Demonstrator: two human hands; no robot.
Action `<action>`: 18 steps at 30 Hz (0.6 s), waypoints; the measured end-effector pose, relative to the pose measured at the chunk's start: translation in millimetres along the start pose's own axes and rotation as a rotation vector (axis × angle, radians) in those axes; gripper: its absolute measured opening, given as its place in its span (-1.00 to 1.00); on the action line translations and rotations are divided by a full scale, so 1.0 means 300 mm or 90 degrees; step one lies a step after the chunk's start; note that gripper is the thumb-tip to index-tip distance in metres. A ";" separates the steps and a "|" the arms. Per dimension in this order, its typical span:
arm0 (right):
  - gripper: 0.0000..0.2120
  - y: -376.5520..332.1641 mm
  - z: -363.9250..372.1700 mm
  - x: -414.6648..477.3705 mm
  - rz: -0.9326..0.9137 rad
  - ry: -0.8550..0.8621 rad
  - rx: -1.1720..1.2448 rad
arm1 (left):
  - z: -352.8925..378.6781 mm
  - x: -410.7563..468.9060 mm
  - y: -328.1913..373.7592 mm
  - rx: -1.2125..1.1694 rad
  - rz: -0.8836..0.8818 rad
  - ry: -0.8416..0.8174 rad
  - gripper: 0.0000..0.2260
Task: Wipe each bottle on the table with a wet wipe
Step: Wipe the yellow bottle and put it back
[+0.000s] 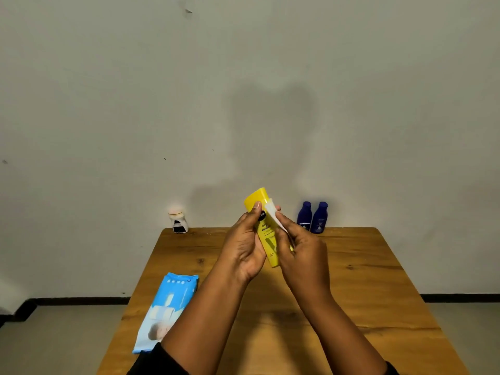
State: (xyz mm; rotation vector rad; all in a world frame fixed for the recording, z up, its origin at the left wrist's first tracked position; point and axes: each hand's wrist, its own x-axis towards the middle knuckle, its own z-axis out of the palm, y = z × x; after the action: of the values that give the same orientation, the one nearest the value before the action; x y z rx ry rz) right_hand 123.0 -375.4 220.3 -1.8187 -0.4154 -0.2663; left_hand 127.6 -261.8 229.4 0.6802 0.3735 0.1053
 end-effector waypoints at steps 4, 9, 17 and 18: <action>-0.74 0.044 0.017 -0.033 0.014 0.048 0.025 | -0.018 0.033 0.011 0.007 0.053 0.062 -0.61; -0.72 0.070 0.079 0.003 -0.105 0.015 -0.081 | -0.005 0.040 -0.006 0.034 0.082 0.064 -0.79; -0.68 0.159 0.130 -0.129 -0.108 -0.086 -0.071 | -0.061 0.113 0.115 0.017 0.171 0.186 -0.97; -0.70 0.167 0.131 -0.145 -0.049 -0.070 -0.025 | -0.072 0.117 0.129 0.014 0.188 0.185 -0.96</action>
State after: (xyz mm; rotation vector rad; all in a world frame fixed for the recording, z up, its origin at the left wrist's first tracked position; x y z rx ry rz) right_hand 103.0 -356.2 148.3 -1.8645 -0.5607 -0.2297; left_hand 153.2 -211.5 227.8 0.7404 0.5514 0.4843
